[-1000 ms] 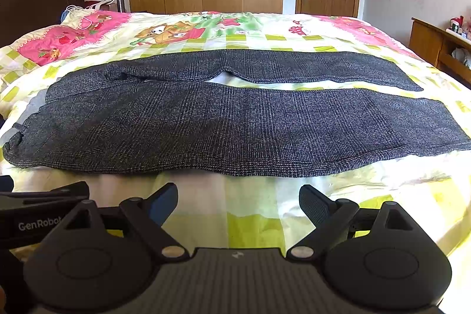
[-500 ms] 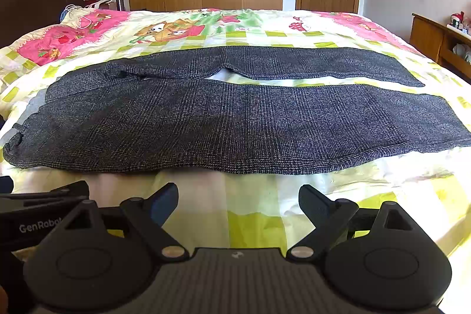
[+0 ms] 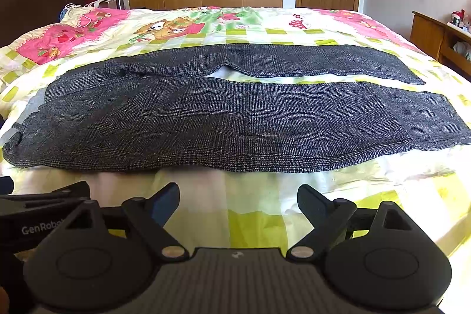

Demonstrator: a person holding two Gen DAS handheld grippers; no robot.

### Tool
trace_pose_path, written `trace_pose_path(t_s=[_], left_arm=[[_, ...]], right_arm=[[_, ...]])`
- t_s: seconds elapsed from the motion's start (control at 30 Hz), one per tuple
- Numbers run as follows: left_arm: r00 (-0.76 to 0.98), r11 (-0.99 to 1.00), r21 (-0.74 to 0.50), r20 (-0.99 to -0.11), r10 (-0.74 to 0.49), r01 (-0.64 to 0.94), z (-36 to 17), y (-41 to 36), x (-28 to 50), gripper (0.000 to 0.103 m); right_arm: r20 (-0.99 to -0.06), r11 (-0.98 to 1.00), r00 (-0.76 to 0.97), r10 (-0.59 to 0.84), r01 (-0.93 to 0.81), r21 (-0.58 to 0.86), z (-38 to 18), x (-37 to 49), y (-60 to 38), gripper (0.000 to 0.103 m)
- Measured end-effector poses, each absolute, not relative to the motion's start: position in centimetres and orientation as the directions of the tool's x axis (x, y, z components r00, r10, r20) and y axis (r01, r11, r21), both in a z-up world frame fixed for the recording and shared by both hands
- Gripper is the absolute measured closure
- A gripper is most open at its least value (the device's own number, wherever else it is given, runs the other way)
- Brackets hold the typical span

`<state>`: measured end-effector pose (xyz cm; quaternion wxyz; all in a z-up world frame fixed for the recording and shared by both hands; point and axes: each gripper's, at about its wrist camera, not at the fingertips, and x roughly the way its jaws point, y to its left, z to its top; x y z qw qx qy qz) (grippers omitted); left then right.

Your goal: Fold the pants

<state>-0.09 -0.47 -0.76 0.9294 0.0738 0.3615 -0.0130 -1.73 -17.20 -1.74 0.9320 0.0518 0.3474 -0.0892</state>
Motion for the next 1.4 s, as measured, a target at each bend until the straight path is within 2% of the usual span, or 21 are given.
trace_pose_path(t_s=[1.03, 1.23, 1.4], left_arm=[[0.722, 0.988, 0.131, -0.691, 0.033, 0.079, -1.1, -0.5, 0.3, 0.002], [0.731, 0.988, 0.129, -0.682, 0.029, 0.081, -1.1, -0.5, 0.2, 0.002], [0.727, 0.991, 0.102, -0.687, 0.011, 0.081, -0.7, 0.0, 0.2, 0.002]], right_arm=[[-0.669, 0.979, 0.733, -0.123, 0.2, 0.039, -1.9, -1.3, -17.2, 0.007], [-0.649, 0.983, 0.749, -0.133, 0.182, 0.009, -1.5, -1.5, -16.6, 0.013], [-0.641, 0.986, 0.759, -0.114, 0.164, 0.018, -0.8, -1.4, -16.4, 0.014]])
